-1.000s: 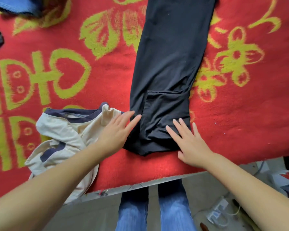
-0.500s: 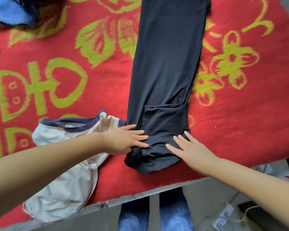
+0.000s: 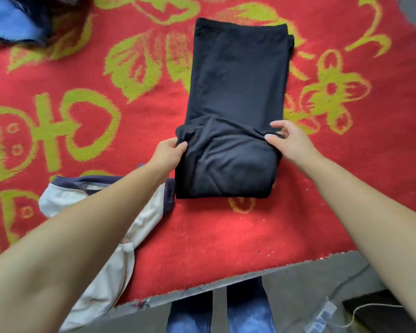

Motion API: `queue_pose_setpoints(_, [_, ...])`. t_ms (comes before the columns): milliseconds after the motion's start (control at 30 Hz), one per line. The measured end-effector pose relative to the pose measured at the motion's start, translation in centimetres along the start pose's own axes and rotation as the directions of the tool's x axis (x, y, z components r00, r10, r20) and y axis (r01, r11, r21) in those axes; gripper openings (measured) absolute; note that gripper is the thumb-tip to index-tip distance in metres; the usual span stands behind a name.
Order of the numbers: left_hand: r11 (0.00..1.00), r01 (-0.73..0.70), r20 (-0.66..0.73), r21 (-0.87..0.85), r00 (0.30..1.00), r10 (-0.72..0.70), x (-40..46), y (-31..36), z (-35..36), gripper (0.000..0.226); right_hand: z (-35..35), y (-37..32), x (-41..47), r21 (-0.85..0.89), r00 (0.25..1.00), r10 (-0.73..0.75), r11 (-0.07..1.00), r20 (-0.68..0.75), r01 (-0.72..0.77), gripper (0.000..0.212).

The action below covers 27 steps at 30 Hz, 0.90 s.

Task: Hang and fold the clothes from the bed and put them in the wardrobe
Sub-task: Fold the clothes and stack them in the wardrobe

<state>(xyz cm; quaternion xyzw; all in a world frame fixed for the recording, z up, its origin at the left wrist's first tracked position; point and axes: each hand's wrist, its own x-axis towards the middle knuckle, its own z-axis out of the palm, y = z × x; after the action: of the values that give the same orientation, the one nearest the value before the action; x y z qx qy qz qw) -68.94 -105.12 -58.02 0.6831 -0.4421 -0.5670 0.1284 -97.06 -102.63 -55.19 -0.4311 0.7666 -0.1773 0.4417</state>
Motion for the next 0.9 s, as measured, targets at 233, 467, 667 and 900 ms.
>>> queue_pose_setpoints(233, [0.891, -0.361, -0.225, 0.275, 0.877, 0.425, -1.3, 0.2, 1.6, 0.061, 4.7, 0.6, -6.0, -0.663, 0.83, -0.548, 0.586, 0.1, 0.466, 0.071])
queue_pose_setpoints(467, [0.165, -0.495, 0.367, 0.853, 0.794, 0.485, -6.6, -5.6, 4.2, 0.105, 7.1, 3.8, -7.9, -0.868, 0.953, -0.141, 0.396, 0.267, 0.302, 0.095])
queue_pose_setpoints(667, [0.217, -0.323, 0.232, 0.921, 0.904, 0.358, -4.5, -3.5, 5.0, 0.093, 5.6, 0.7, -7.7, -0.881, 0.915, 0.058, 0.303, 0.398, 0.364, 0.079])
queue_pose_setpoints(900, [0.437, -0.537, 0.685, 0.721, 0.645, -0.338, -7.7, 3.5, 0.9, 0.043, -0.2, -3.4, -9.5, -0.584, 0.499, 0.334, 0.627, 0.8, 0.516, 0.024])
